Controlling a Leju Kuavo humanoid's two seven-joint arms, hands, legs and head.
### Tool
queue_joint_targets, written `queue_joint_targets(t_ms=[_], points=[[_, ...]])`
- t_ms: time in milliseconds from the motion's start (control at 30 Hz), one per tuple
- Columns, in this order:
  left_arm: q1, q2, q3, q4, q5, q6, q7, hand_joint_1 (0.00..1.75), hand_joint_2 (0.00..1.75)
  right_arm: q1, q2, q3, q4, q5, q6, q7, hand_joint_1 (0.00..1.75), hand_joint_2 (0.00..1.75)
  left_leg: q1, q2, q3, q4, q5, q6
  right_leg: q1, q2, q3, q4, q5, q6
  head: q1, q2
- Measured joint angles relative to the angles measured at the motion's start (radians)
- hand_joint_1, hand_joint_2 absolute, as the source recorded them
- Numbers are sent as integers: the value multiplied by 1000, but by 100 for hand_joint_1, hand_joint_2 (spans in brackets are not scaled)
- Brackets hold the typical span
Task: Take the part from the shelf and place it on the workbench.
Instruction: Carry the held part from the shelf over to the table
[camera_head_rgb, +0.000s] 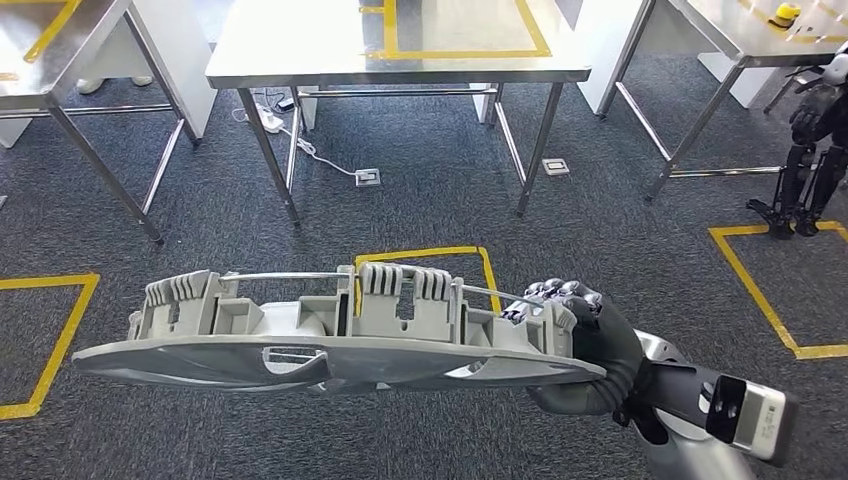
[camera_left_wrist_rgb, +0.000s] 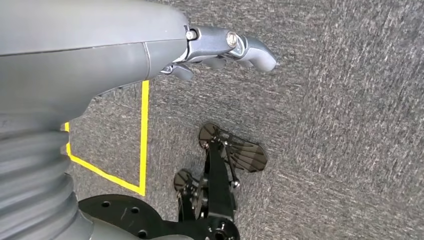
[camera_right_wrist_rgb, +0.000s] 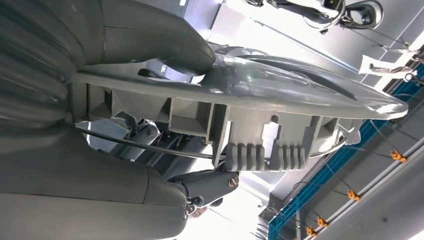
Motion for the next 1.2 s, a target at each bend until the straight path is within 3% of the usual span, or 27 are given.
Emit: queue_joint_targets(t_ms=[33, 100, 167, 233, 333, 367, 433, 467, 500, 533, 567, 600, 667, 700, 833, 900, 967, 1000, 1033, 1067, 1133, 1200], points=[[0, 0, 0, 0, 0, 0, 0, 0, 175, 2, 0, 0, 0, 1, -1, 0, 175, 175, 0, 0, 8, 0, -6, -1, 0, -1, 1, -25, 33, -1, 2, 0], [1, -1, 0, 0, -1, 0, 1, 0, 175, 3, 0, 0, 0, 1, -3, -1, 175, 175, 0, 0, 25, 0, -19, -7, 1, -7, 49, -160, 122, -9, 5, 0], [0, -2, 0, 0, -1, 0, 1, 0, 175, 3, 0, 0, -1, 1, -5, -2, 175, 175, -3, 0, 35, 0, -31, -17, 8, -14, 94, -264, 161, -22, 7, 0], [-1, -2, 0, 0, -1, 0, 1, 0, 175, 3, 0, 0, -1, 2, -5, -3, 175, 175, -5, 2, 40, -4, -40, -29, 14, -14, 102, -283, 153, -34, 7, 0], [-1, -1, 0, -1, -1, 0, 1, 0, 175, 2, 0, 0, -2, 0, -6, 0, 175, 175, -4, 6, 45, 15, -58, -45, 5, -9, 122, -294, 147, -52, 3, 0], [-2, -1, 0, -1, -1, 0, 1, 0, 175, 1, 1, 1, -3, -2, -6, 1, 175, 175, -3, 5, 27, 55, -78, -50, 2, -9, 131, -298, 144, -57, 0, 0], [-1, 0, 0, -1, -1, 0, 1, 0, 175, 0, 1, 2, -2, -8, -7, 5, 175, 175, -1, 4, -51, 190, -128, -56, 2, -9, 145, -299, 133, -64, -6, 0], [0, 1, 0, -1, -1, 0, 1, 0, 175, 0, 1, 3, -2, -11, -7, 8, 175, 175, 0, 4, -93, 251, -143, -58, 2, -8, 150, -299, 127, -65, -6, 0], [1, 2, 0, -1, -1, 0, 2, 0, 175, 0, 0, 3, -1, -15, -8, 9, 175, 175, 0, 4, -122, 283, -138, -60, 2, -6, 157, -299, 120, -64, -7, 0], [2, 3, 0, -1, -1, 0, 2, 0, 175, 0, 0, 3, 0, -18, -8, 10, 175, 175, 0, 4, -132, 276, -112, -60, 2, -4, 166, -298, 113, -63, -8, 0], [2, 4, 0, -1, -1, 0, 2, 0, 175, 0, 0, 4, 0, -22, -8, 11, 175, 175, 0, 4, -122, 230, -68, -59, 1, -3, 177, -298, 105, -60, -8, 0], [2, 5, 0, -1, -1, 0, 2, 0, 175, 0, 0, 4, 0, -25, -8, 11, 175, 175, 1, 4, -98, 159, -17, -58, 1, -2, 188, -298, 96, -57, -9, 0], [1, 7, 0, -1, -1, 0, 3, 0, 175, -2, -1, 4, 0, -29, -9, 11, 175, 175, -1, 3, -52, 44, 39, -49, 5, -1, 203, -296, 78, -46, -10, 0], [0, 8, 0, -1, -1, 0, 3, 0, 175, -4, -1, 4, 1, -30, -9, 11, 175, 175, -2, 2, -41, 17, 45, -42, 6, 0, 206, -296, 71, -40, -10, 0], [1, 7, 0, -1, -1, 0, 5, 0, 175, -6, -7, 3, 1, -34, -14, 11, 175, 175, -1, 0, -26, 8, 26, -10, 5, -1, 206, -266, 64, -17, -6, 0], [0, 7, 0, -1, -1, 0, 5, 0, 175, -8, -12, 2, 1, -36, -15, 9, 175, 175, 0, 0, -16, 6, 18, 0, 3, -5, 158, -179, 26, -7, -2, 0], [0, 7, 0, -1, -1, 0, 5, 0, 175, -6, -15, 2, 2, -38, -16, 8, 175, 175, -1, 0, -10, 6, 9, 5, 2, -7, 73, -56, -19, -3, 2, 0], [0, 7, 0, -1, -1, 0, 5, 0, 175, -5, -17, 2, 3, -38, -16, 7, 175, 175, -2, 0, -6, 7, 4, 5, 2, -7, 39, -19, -23, -3, 2, 0], [1, 7, 0, -1, -1, 0, 5, 0, 175, -3, -20, 2, 4, -39, -16, 7, 175, 175, -3, -1, 0, 7, -2, 5, 2, -7, 22, -16, -6, -6, 2, 0], [2, 7, 0, -1, -1, 0, 5, 0, 175, -3, -24, 2, 5, -40, -16, 6, 175, 175, -4, -1, 9, 7, -8, 4, 3, -7, 25, -51, 30, -11, 3, 0], [2, 5, 0, -1, -2, 0, 5, 0, 175, -3, -31, 1, 6, -44, -17, 4, 175, 175, -6, -1, 28, 6, -20, 0, 10, -10, 68, -182, 118, -25, 5, 0], [1, 3, 0, 0, -3, 0, 5, 0, 175, -3, -37, 1, 6, -49, -17, 1, 175, 175, -6, 0, 37, 3, -30, -10, 20, -17, 98, -269, 141, -37, 6, 0]])
